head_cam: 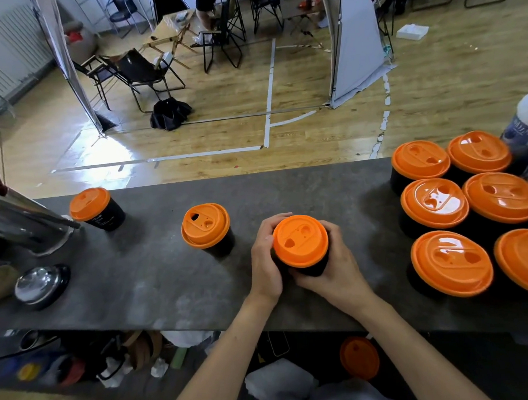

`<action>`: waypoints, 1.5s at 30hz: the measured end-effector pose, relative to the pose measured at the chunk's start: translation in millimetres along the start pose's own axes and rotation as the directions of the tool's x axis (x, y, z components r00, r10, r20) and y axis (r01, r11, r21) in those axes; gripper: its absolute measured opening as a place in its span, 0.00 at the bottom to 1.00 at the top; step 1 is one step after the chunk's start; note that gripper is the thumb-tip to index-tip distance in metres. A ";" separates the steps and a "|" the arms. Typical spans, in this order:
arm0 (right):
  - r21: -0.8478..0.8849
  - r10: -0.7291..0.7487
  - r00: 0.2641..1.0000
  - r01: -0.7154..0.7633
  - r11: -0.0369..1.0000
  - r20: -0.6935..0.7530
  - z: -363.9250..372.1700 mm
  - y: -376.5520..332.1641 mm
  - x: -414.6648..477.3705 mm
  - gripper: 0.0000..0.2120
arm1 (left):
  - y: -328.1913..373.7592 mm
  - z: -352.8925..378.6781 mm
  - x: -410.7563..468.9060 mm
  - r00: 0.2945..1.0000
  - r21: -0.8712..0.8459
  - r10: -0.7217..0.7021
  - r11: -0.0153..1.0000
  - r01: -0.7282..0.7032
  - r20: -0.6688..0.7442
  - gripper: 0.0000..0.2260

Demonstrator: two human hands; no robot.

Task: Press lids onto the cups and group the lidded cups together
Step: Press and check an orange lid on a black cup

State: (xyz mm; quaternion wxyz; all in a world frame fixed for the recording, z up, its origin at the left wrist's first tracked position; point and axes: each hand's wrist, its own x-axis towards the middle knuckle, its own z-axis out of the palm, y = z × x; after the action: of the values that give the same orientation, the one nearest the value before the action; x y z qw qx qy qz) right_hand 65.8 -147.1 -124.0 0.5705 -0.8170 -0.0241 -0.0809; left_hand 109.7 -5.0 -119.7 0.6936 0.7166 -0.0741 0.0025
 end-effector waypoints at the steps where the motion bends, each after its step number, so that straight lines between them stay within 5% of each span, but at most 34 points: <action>1: -0.010 0.004 1.000 -0.003 1.000 0.015 -0.5 0.9 -0.2 0.43 | 0.6 -0.2 -0.1 1.000 -0.002 -0.004 1.000 0.004 0.001 0.20; 45: -0.017 -0.085 0.996 0.085 0.996 -0.002 1.2 -2.7 1.6 0.40 | 2.1 1.3 4.0 1.000 0.016 -0.010 1.000 0.010 0.029 0.19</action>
State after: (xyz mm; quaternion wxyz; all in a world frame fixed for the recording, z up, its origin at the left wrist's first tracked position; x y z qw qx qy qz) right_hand 67.2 -145.1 -121.7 0.5597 -0.8199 -0.0573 -0.1061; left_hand 113.2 -6.7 -117.2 0.6868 0.7223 -0.0804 -0.0107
